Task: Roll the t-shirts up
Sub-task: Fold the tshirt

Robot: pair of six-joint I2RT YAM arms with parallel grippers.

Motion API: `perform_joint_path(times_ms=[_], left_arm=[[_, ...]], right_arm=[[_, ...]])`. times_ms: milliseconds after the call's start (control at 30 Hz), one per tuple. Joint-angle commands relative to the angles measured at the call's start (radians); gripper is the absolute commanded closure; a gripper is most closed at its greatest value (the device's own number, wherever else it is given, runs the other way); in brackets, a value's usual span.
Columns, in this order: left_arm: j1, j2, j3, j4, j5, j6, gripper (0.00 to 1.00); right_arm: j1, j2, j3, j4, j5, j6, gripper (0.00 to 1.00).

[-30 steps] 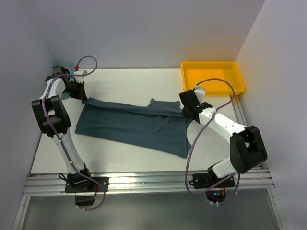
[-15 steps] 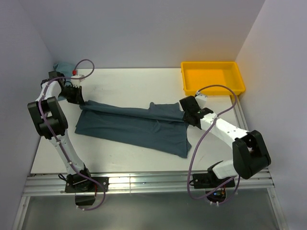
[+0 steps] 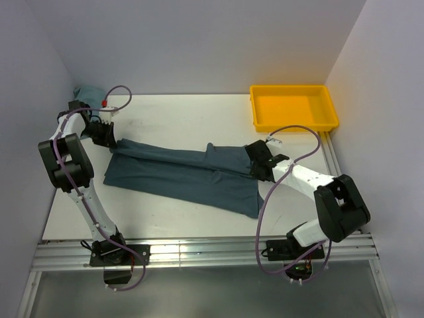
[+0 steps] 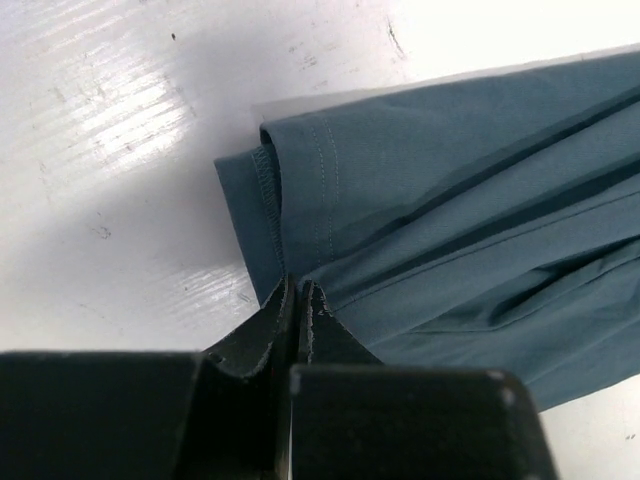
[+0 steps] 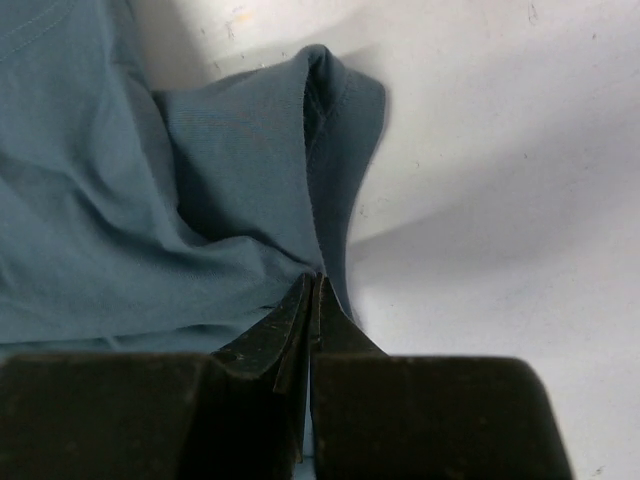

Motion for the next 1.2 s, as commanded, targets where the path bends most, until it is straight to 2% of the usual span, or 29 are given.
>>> perform_joint_path(times_ms=[0,133,167,233,267,367,467,600,733,967,1167], left_arm=[[0.01,-0.043,-0.025,0.022,-0.031,0.042,0.97],[0.011,-0.065,-0.07,0.025,-0.053,0.078,0.82],[0.01,-0.07,-0.081,0.027,-0.06,0.085,0.71],[0.013,-0.093,-0.11,0.037,-0.073,0.102,0.61],[0.015,-0.099,-0.117,0.036,-0.073,0.111,0.53],[0.019,-0.125,-0.13,0.038,-0.066,0.122,0.45],[0.027,-0.136,-0.093,0.016,-0.042,0.116,0.39],[0.039,-0.131,0.005,-0.021,-0.013,0.098,0.36],[0.048,-0.117,0.076,-0.067,0.024,0.087,0.34],[0.048,-0.12,0.106,-0.085,0.065,0.055,0.33],[0.048,-0.134,0.106,-0.084,0.067,0.042,0.34]], right_arm=[[0.005,0.002,-0.025,0.007,0.018,0.015,0.97],[0.005,0.002,-0.019,-0.002,-0.002,0.004,0.82],[0.006,0.002,-0.019,-0.005,-0.005,0.004,0.73],[0.006,0.0,-0.017,-0.008,-0.01,0.001,0.63],[0.005,-0.01,-0.019,-0.01,-0.011,0.001,0.54],[0.006,-0.038,-0.014,-0.019,-0.019,-0.002,0.44],[0.003,-0.076,0.026,-0.054,-0.005,-0.007,0.38],[-0.014,-0.092,0.134,-0.081,-0.01,-0.036,0.36],[-0.041,-0.018,0.279,-0.104,-0.02,-0.092,0.37],[-0.11,0.307,0.579,-0.113,-0.112,-0.161,0.44],[-0.132,0.47,0.672,-0.145,-0.132,-0.174,0.46]])
